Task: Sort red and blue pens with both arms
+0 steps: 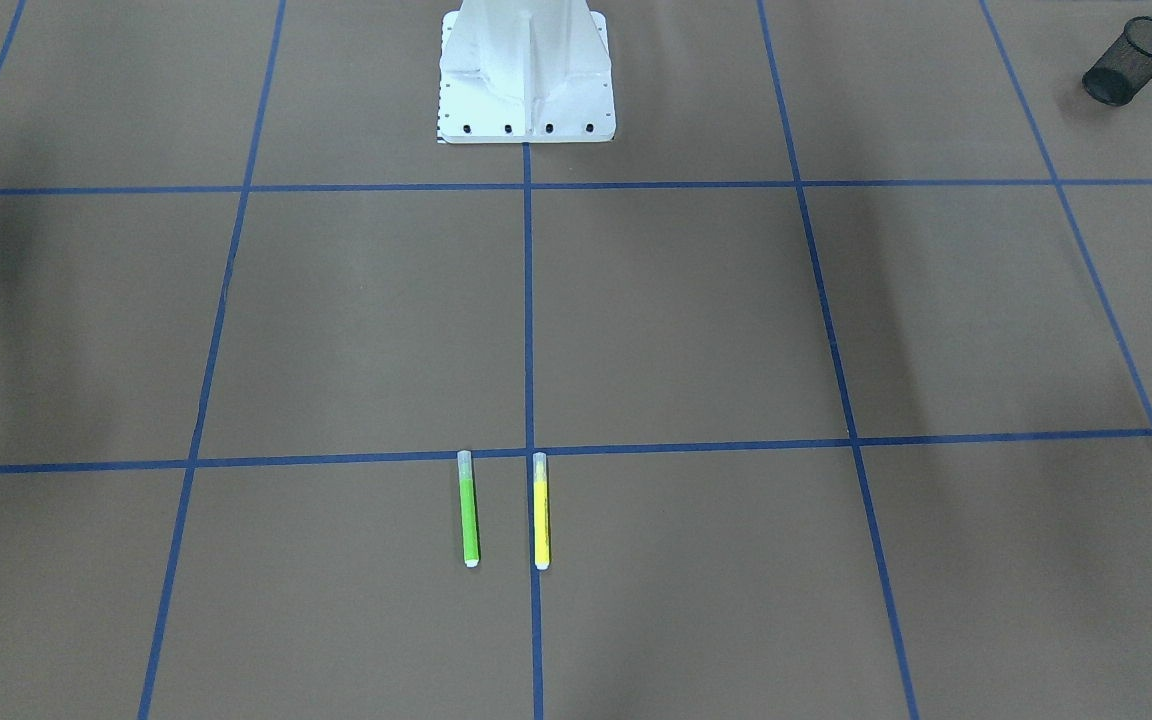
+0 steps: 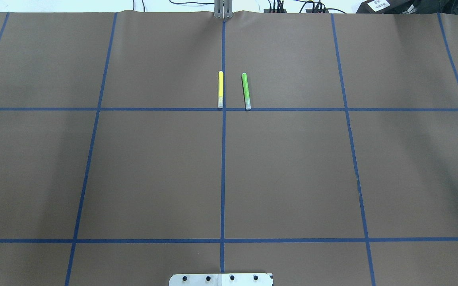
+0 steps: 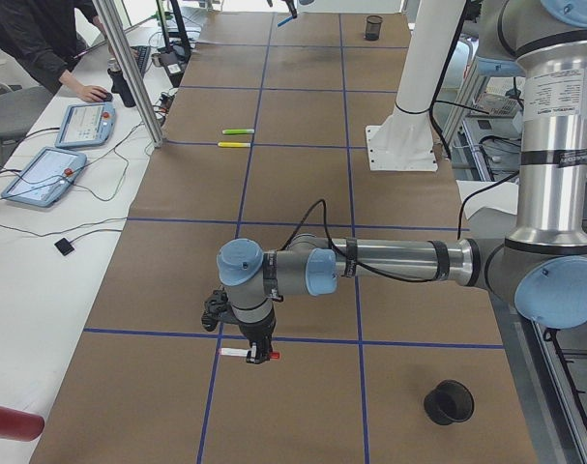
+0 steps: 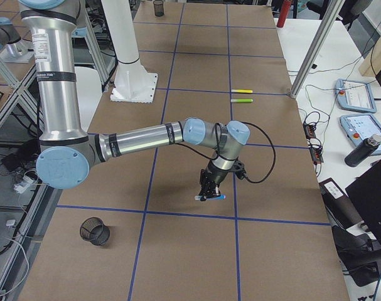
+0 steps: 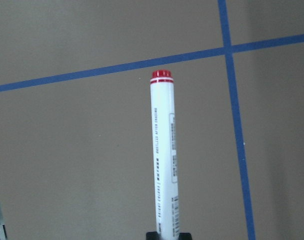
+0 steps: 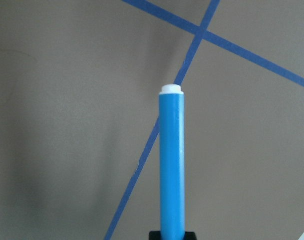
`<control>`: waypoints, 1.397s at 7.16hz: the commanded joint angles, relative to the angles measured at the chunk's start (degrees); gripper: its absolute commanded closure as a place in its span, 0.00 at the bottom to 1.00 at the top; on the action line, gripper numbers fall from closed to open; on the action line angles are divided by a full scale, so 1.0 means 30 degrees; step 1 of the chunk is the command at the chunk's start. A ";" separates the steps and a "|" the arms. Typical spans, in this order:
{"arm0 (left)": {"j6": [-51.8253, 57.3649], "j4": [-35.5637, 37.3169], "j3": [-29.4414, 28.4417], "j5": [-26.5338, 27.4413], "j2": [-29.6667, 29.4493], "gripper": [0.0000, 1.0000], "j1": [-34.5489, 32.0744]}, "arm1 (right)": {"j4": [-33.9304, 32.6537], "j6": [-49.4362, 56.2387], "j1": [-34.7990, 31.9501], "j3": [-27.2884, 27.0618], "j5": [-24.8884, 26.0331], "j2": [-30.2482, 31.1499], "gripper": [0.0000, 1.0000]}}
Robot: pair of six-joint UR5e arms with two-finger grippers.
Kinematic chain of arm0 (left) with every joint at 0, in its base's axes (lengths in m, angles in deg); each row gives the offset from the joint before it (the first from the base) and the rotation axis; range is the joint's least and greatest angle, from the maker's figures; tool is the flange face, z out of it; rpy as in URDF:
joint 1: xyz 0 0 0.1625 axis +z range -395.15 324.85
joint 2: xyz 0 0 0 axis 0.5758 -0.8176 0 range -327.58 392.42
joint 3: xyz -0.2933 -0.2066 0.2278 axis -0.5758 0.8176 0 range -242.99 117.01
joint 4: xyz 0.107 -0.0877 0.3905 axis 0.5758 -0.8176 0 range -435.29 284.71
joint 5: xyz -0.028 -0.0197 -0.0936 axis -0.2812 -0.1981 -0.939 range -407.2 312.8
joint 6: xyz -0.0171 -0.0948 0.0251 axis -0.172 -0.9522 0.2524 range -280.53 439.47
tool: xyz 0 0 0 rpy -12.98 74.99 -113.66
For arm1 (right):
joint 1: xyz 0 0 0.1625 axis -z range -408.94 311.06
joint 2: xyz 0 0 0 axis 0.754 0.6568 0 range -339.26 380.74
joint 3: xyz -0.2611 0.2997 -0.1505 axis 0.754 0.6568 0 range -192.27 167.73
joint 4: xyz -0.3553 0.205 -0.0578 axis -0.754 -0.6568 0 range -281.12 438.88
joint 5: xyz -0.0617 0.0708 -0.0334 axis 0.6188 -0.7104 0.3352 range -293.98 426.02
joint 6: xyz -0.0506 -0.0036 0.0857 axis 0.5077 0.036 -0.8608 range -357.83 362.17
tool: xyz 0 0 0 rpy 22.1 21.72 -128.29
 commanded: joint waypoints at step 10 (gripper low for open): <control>0.1025 0.8218 0.1386 -0.1759 -0.0538 1.00 -0.1684 | -1.5561 0.8192 -0.5804 -0.1224 -0.2324 0.3741 1.00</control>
